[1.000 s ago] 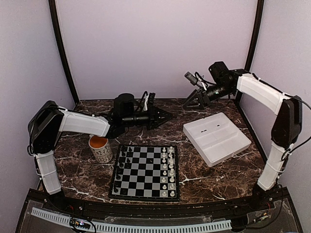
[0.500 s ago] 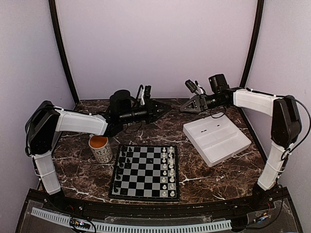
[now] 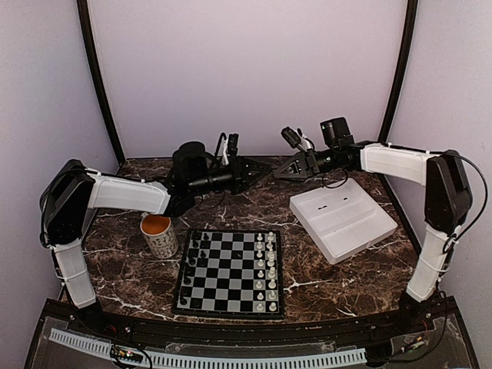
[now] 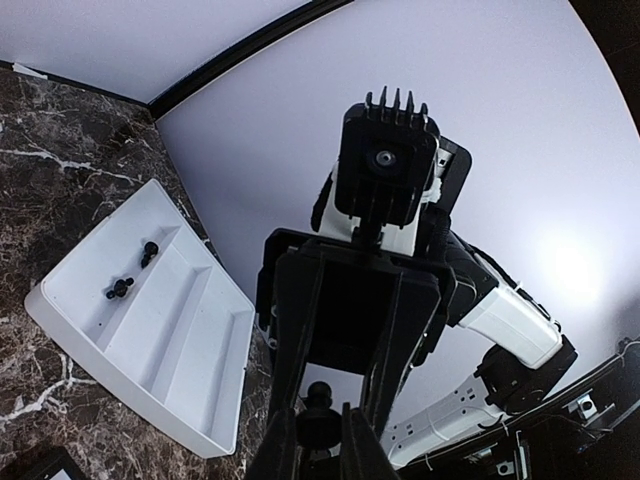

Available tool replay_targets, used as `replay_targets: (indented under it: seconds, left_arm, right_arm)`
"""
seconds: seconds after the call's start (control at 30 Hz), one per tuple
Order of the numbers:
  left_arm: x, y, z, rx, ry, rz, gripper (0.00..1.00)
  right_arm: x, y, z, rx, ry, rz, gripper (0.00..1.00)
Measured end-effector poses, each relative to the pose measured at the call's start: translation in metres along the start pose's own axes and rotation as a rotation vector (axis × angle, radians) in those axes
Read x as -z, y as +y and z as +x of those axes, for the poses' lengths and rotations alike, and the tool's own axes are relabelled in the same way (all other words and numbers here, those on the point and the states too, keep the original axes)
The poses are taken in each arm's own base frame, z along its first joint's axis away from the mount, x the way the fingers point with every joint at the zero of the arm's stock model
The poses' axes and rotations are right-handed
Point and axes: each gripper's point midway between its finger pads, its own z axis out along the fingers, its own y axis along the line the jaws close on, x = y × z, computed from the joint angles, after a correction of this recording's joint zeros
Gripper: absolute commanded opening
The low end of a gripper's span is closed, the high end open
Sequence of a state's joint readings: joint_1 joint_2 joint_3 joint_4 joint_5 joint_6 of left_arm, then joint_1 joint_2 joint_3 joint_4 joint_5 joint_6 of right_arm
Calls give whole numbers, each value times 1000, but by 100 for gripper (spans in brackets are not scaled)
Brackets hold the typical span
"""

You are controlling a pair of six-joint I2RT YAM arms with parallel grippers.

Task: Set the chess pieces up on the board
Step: Pass from the left arm to the right

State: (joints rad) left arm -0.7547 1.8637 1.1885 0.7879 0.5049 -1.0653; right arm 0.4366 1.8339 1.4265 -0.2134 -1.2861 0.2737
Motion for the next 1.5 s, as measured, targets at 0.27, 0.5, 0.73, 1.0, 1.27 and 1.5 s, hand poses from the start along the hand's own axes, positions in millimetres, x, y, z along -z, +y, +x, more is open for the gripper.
replay_targets:
  seconds: [0.27,0.5,0.73,1.0,1.27,1.5]
  left_arm:
    - [0,-1,0,4,0,4,12]
    - [0,-1,0,11,1,5,12]
    - [1,0,1,15,2,5,12]
    - [1,0,1,18,3,6,12]
    - [2,2,0,14,2,-1,34]
    - [7,12,3,-34,27,-70,63]
  right_arm:
    - [-3,2,0,-10,3,-11,25]
    - [-1,1,-6,-15,-11,-9,19]
    - [2,-1,-9,-25,-22,-5,12]
    - [3,-3,-10,-32,-25,-7,1]
    - [4,-6,-16,8,-22,34,0]
    - [9,-10,-28,117,-13,159,0]
